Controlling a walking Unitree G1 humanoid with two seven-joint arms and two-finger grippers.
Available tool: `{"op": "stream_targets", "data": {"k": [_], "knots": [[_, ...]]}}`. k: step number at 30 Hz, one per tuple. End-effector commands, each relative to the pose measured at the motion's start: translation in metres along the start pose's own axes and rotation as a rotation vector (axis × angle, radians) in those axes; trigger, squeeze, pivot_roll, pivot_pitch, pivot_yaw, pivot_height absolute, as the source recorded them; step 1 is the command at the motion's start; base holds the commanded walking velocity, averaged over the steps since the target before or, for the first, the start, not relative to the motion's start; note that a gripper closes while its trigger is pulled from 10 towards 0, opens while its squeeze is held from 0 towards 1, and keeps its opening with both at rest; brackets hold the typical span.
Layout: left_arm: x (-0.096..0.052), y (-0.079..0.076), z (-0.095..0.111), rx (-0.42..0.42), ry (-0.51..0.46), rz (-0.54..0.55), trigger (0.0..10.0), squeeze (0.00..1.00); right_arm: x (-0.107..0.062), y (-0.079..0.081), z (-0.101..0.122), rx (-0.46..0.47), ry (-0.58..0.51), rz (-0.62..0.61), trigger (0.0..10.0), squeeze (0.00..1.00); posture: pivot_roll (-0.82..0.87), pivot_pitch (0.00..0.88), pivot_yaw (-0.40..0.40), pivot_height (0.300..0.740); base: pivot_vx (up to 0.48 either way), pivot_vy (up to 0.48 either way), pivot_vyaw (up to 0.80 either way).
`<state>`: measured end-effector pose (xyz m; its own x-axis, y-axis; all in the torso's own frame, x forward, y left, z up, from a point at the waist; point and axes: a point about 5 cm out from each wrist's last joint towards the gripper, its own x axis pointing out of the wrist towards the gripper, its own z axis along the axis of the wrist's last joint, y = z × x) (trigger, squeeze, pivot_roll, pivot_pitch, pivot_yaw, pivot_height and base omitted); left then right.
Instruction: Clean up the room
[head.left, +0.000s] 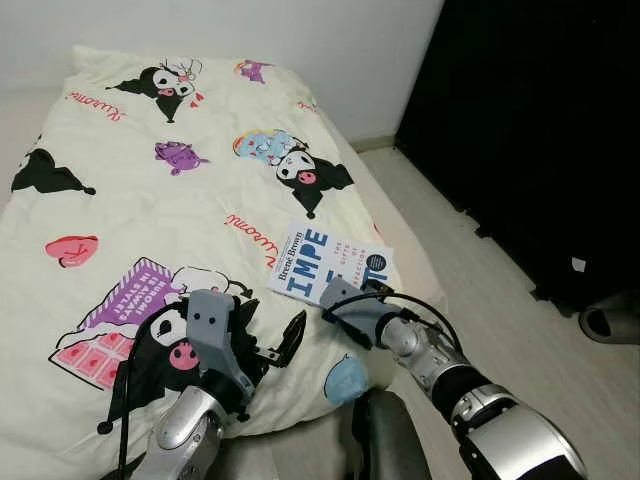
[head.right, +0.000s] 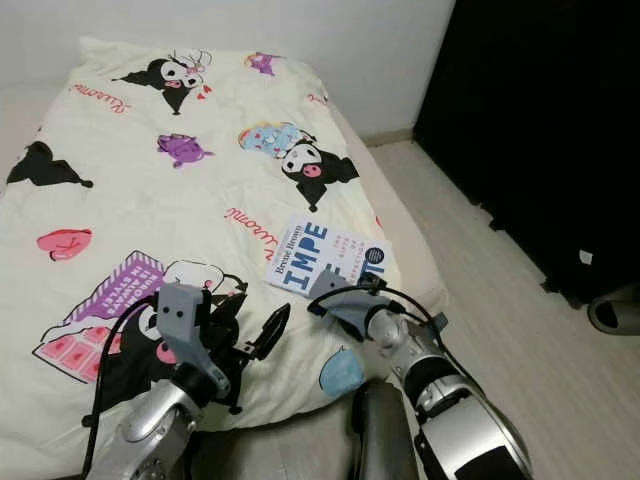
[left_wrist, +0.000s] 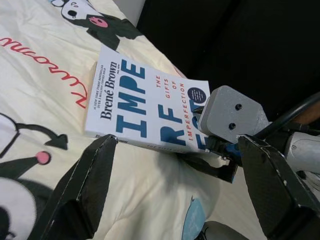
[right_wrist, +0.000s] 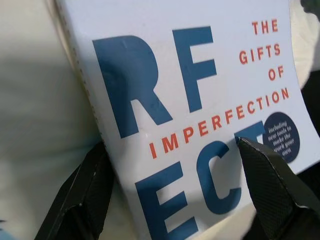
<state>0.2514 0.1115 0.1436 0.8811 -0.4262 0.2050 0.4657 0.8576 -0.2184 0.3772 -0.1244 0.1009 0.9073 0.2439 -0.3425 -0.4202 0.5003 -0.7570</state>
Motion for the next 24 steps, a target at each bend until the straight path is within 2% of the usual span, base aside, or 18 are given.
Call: {"op": "stream_targets", "data": {"k": [1, 6, 12, 17, 24], "knots": [[-0.003, -0.002, -0.002, -0.031, 0.005, 0.009, 10.0, 0.00, -0.003, -0.004, -0.016, -0.025, 0.066, -0.023, 10.0, 0.00, 0.03, 0.336, -0.147, 0.524, 0.000, 0.000, 0.00], [-0.002, -0.002, 0.000, -0.043, -0.007, 0.023, 10.0, 0.00, -0.005, -0.016, -0.021, -0.091, 0.094, -0.078, 10.0, 0.00, 0.03, 0.341, -0.154, 0.524, 0.000, 0.000, 0.00], [-0.003, -0.002, 0.002, -0.061, -0.012, 0.042, 10.0, 0.00, -0.005, -0.028, -0.019, -0.155, 0.074, -0.146, 10.0, 0.00, 0.03, 0.348, -0.159, 0.524, 0.000, 0.000, 0.00], [-0.003, -0.001, 0.003, -0.061, -0.017, 0.050, 10.0, 0.00, -0.005, -0.038, -0.013, -0.164, 0.043, -0.196, 10.0, 0.00, 0.03, 0.346, -0.162, 0.524, 0.000, 0.000, 0.00], [-0.002, 0.004, 0.004, -0.053, -0.024, 0.080, 10.0, 0.00, -0.005, -0.042, -0.008, -0.160, 0.009, -0.226, 10.0, 0.00, 0.03, 0.343, -0.161, 0.524, 0.000, 0.000, 0.00]]}}
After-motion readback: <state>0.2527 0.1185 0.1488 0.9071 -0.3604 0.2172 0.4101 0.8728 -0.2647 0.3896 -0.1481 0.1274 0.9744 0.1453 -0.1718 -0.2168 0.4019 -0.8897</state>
